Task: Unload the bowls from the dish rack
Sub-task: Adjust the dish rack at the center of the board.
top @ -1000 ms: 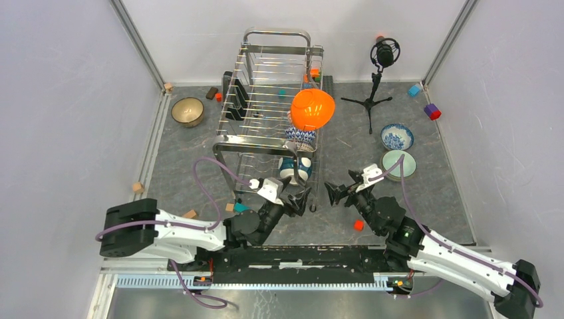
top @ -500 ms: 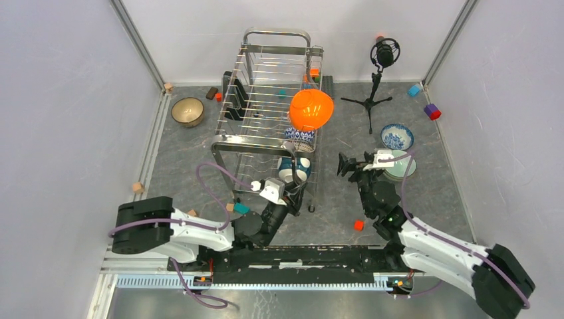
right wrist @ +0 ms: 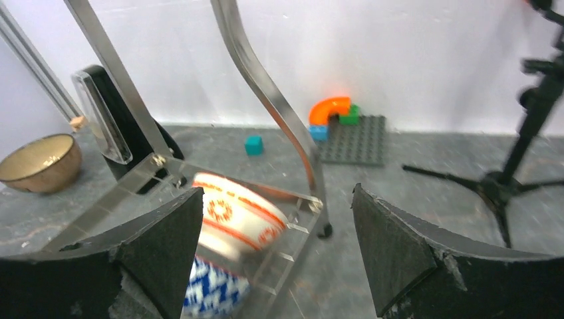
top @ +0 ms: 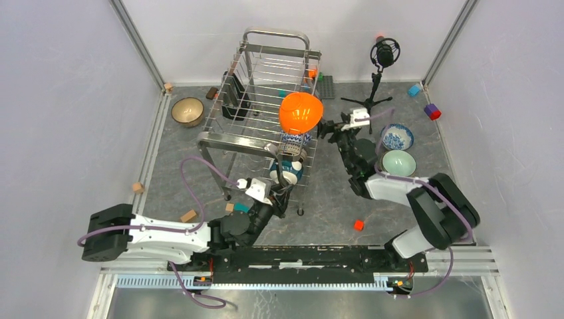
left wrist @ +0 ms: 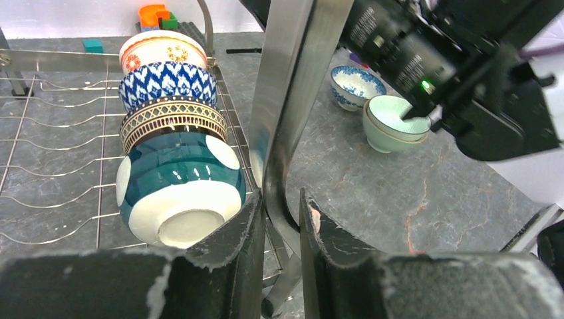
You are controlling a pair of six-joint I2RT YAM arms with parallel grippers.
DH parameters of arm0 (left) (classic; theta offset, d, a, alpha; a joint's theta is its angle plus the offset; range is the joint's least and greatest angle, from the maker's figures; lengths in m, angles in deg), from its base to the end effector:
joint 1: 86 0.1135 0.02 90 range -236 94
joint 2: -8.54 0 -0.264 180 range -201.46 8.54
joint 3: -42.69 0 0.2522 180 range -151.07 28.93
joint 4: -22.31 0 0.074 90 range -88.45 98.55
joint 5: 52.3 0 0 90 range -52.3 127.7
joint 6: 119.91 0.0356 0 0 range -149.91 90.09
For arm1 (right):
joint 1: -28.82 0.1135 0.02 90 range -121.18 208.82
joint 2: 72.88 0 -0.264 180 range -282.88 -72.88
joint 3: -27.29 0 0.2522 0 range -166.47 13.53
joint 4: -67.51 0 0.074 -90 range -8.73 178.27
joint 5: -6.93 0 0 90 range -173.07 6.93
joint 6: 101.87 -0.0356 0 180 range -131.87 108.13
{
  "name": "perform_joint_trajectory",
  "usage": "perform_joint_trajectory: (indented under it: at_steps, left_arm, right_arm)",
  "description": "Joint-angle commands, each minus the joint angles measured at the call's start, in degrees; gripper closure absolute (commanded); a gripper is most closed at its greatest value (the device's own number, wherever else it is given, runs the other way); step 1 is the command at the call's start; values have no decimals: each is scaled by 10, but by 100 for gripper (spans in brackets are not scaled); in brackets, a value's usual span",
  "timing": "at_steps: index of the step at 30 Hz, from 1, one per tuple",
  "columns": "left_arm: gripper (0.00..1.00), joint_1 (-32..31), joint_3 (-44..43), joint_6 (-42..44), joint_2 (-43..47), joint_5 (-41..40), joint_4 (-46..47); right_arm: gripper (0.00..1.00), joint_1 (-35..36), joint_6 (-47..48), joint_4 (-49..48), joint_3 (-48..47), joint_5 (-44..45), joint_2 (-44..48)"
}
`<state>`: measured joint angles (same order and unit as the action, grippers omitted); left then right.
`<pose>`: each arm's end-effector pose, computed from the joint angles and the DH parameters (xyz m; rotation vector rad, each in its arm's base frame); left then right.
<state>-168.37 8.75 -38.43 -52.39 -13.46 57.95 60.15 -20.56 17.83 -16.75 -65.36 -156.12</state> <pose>0.0556 -0.2061 0.2443 0.2052 1.4965 -0.6510 0.2538 0.1418 0.2359 -0.0175 1.4063 0.3662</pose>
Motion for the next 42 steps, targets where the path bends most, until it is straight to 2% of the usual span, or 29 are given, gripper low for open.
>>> perform_joint_trajectory:
  at_steps: [1,9,18,21,23,29,33,37,42]
  left_arm:
    - [95,3,6,-37,58,-18,-84]
    - [97,3,-5,-87,139,18,-218]
    - [98,4,-20,-119,165,31,-309]
    - [98,3,-21,-134,178,27,-332]
    - [98,2,-21,-141,186,23,-345]
    - [98,2,-22,-158,216,10,-387]
    - [98,3,-12,-156,245,-7,-403]
    - [98,2,-12,-155,267,-37,-441]
    - [96,3,-13,-171,301,-74,-491]
  right_arm:
    - [12,-6,25,-32,-97,-63,-72]
    - [12,-28,53,19,-233,-98,-193]
    - [16,-46,72,93,-361,-127,-287]
    - [23,-50,73,103,-385,-131,-307]
    - [32,-51,71,107,-394,-125,-317]
    - [71,-54,46,108,-384,-122,-313]
    - [89,-54,44,101,-344,-120,-277]
    - [100,-53,43,106,-298,-121,-234]
    - [100,-53,23,113,-218,-91,-162]
